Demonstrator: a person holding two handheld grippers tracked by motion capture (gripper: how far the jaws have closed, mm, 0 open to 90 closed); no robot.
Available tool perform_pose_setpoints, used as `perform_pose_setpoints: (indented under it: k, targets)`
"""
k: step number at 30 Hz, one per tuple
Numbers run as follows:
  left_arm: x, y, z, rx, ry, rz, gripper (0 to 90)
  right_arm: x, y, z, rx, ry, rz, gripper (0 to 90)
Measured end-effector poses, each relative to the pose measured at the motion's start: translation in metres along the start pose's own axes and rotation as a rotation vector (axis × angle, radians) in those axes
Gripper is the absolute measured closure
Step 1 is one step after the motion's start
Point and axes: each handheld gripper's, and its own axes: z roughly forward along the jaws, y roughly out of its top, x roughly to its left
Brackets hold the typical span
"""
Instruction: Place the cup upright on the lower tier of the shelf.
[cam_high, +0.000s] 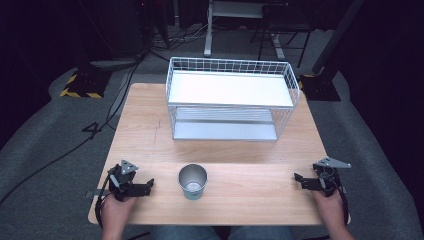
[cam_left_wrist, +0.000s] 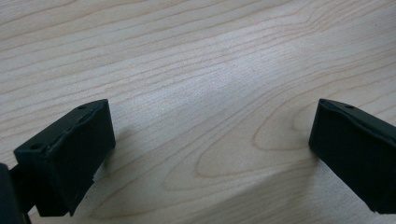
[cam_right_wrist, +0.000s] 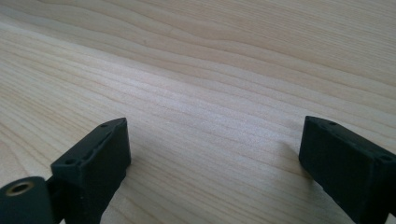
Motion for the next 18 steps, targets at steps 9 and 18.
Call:
perform_pose_setpoints:
  k: [9, 18]
  targets:
    - [0.0, 0.002, -0.003, -0.01, -0.023, -0.014, 8.3, 0.0, 0.001, 0.001, 0.0, 0.001, -0.003, 8.8]
    - [-0.011, 0.007, -0.023, -0.109, -0.027, -0.007, 10.5, 0.0, 0.001, 0.001, 0.0, 0.002, -0.004, 8.9]
